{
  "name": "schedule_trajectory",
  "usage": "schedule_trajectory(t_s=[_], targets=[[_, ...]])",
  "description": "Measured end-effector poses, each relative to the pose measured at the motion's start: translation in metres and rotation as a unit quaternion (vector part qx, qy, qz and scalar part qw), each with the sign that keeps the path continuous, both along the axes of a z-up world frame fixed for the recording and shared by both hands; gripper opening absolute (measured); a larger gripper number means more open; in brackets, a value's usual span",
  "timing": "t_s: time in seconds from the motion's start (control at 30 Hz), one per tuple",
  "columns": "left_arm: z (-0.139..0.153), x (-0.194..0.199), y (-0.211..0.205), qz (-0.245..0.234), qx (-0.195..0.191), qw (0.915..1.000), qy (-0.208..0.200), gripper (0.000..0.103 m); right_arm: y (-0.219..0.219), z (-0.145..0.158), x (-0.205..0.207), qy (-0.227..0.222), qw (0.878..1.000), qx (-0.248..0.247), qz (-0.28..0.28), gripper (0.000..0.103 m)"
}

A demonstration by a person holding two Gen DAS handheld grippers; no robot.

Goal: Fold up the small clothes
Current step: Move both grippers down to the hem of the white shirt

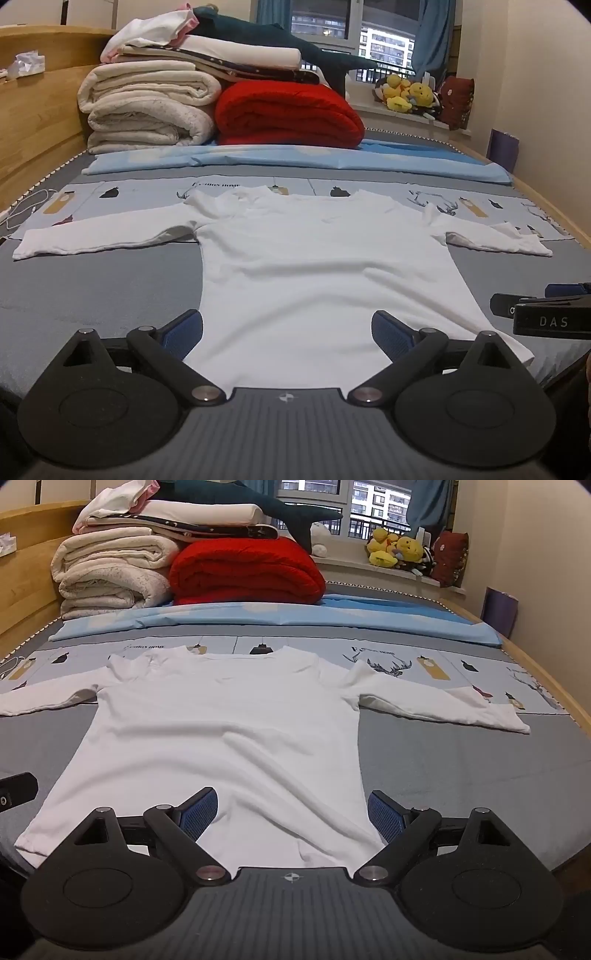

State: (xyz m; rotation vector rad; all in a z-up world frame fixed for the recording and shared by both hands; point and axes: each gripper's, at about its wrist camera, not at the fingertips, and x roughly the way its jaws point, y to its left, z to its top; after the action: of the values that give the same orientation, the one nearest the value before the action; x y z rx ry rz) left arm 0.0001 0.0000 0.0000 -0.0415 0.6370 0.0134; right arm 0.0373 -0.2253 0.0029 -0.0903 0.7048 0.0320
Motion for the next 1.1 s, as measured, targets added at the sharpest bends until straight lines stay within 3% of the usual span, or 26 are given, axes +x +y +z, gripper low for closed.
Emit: schedule_trajectory(t_s=[0.13,0.2,0.3,0.33,0.37,0.5,0.6,0.63,0.73,0.8,0.9,1.0,1.03,1.1], targets=[[0.001,0.000,-0.001,-0.002,0.000,1.0000,-0.002,0.097,0.000,0.000,0.000,0.000,1.000,0.000,0.000,0.089],[0.008,-0.005,0.003,-0.005,0.000,1.0000,-0.002,0.087,0.000,0.000,0.000,0.000,1.000,0.000,0.000,0.089],[0.008,-0.005,0.001,-0.015,0.000,0.9999,-0.004,0.052,0.001,0.000,0.000,0.000,1.000,0.001,0.000,0.088],[0.014,-0.006,0.014,-0.026,-0.007,0.9996,-0.003,0.040,0.000,0.001,0.000,-0.002,1.000,0.003,0.001,0.082],[0.022,-0.004,0.028,-0.035,-0.008,0.9993,-0.003,0.034,-0.002,0.003,0.001,-0.005,1.000,0.009,0.001,0.076],[0.043,0.035,0.072,-0.075,0.021,0.9969,-0.002,0.032,-0.025,0.030,0.010,-0.042,0.998,0.046,0.014,0.053],[0.041,0.067,0.105,-0.090,0.046,0.9939,0.044,0.031,-0.039,0.045,0.028,-0.070,0.996,0.025,0.041,0.052],[0.030,0.073,0.118,-0.088,0.029,0.9932,0.070,0.026,-0.044,0.046,0.037,-0.069,0.996,0.018,0.051,0.052],[-0.009,0.088,0.145,-0.073,0.044,0.9843,0.154,0.025,-0.056,0.033,0.065,-0.032,0.996,0.005,0.084,0.052],[-0.042,0.093,0.156,-0.071,-0.007,0.9702,0.232,0.025,-0.063,0.013,0.079,-0.001,0.997,0.003,0.080,0.052],[-0.049,0.099,0.156,-0.103,-0.035,0.9593,0.261,0.025,-0.069,-0.018,0.096,0.076,0.996,0.004,0.053,0.047],[-0.061,0.101,0.141,-0.141,-0.024,0.9568,0.253,0.026,-0.069,-0.030,0.100,0.099,0.994,0.018,0.053,0.047],[-0.067,0.102,0.139,-0.148,-0.023,0.9517,0.268,0.027,-0.069,-0.033,0.101,0.106,0.993,0.018,0.053,0.047],[-0.079,0.093,0.132,-0.162,-0.021,0.9415,0.295,0.039,-0.068,-0.036,0.101,0.116,0.992,0.020,0.054,0.048]])
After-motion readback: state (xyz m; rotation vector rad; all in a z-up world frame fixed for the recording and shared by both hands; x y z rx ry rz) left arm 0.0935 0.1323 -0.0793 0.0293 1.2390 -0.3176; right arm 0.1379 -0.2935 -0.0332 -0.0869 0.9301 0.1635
